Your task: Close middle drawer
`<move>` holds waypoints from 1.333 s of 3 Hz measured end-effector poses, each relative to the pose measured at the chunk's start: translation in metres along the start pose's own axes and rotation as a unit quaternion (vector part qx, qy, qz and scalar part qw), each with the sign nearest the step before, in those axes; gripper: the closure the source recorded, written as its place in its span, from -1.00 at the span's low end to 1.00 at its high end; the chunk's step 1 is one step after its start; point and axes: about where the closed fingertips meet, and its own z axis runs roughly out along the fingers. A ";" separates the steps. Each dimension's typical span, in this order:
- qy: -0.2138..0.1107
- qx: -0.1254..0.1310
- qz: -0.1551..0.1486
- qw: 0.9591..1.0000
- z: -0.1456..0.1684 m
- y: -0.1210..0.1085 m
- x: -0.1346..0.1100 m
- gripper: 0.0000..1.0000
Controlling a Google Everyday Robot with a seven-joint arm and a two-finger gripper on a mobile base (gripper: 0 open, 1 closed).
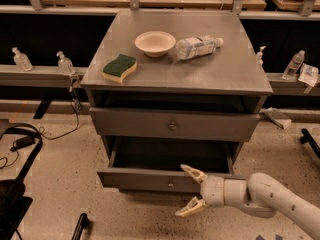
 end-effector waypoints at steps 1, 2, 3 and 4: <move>0.025 -0.023 0.024 0.999 -0.012 0.032 0.013 -0.22; 0.076 -0.026 0.032 0.996 -0.005 0.052 0.047 0.42; 0.117 -0.006 0.029 0.993 0.005 0.048 0.070 0.98; 0.155 0.031 0.028 0.987 0.007 0.030 0.082 1.00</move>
Offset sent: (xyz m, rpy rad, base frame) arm -0.0533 -0.0197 -0.0876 -0.2274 0.1327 -0.0440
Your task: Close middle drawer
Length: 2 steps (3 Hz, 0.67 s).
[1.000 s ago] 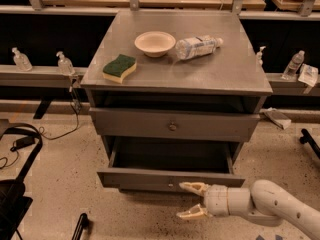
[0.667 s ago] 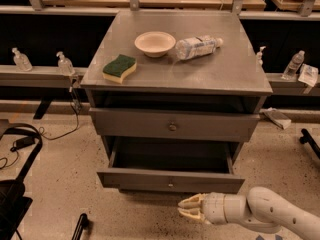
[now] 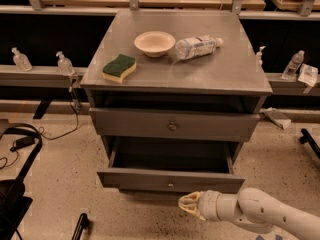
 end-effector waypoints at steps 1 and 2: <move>0.000 0.000 0.000 1.000 0.000 0.000 0.000 1.00; 0.008 0.004 -0.005 1.000 0.003 -0.010 0.008 1.00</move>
Offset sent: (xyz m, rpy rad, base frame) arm 0.0175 -0.0133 -0.0112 -0.0407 -0.0102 -0.0086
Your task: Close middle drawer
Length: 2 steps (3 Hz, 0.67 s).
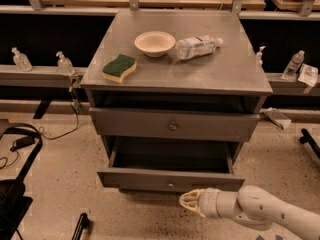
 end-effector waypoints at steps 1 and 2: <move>-0.002 0.029 0.003 1.000 -0.002 -0.021 0.017 1.00; 0.003 0.064 0.022 0.998 -0.006 -0.047 0.043 1.00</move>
Offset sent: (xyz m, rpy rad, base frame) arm 0.0674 -0.0822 -0.0366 0.0054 -0.0671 -0.2298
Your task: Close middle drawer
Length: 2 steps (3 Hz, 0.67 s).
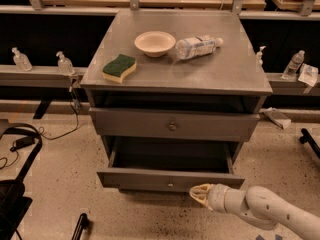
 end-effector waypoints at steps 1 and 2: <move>0.018 0.047 0.017 0.999 -0.002 -0.032 0.029 1.00; 0.030 0.064 0.024 0.997 0.005 -0.048 0.043 1.00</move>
Offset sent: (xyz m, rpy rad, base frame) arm 0.0612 -0.0610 -0.0380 -0.0647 -0.0241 -0.2024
